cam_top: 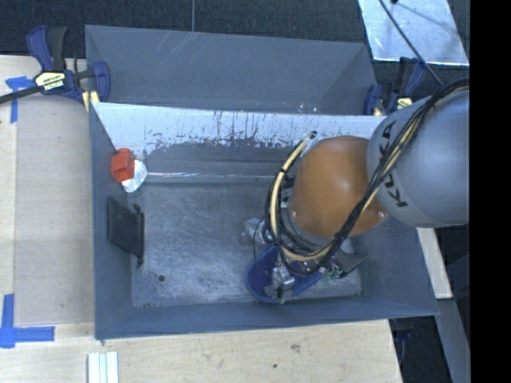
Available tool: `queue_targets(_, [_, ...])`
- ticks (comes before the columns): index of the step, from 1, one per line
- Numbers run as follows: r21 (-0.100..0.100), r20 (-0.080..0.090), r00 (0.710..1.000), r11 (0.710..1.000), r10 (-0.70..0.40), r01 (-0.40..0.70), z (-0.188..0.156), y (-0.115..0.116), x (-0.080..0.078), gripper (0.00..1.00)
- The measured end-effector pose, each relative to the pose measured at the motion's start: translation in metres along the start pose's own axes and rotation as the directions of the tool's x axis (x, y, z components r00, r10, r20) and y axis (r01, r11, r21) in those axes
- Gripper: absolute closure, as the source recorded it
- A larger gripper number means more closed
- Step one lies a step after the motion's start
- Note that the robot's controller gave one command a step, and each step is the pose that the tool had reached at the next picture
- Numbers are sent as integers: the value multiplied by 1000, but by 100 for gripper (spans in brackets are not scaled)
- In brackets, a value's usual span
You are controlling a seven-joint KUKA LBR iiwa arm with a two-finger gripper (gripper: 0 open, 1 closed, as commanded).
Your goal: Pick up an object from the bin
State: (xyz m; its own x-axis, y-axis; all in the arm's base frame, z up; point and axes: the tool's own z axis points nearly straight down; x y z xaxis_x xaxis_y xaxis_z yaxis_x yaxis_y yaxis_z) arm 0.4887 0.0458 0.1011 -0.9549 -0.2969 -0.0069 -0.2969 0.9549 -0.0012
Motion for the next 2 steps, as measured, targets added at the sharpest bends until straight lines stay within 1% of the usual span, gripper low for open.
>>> queue_targets(1, [-1, -2, 1000, 1000, 21, -21, 1, -6, -12, 0])
queue_targets(2, [-4, -3, 967, 967, -254, 254, 31, -8, -24, 0])
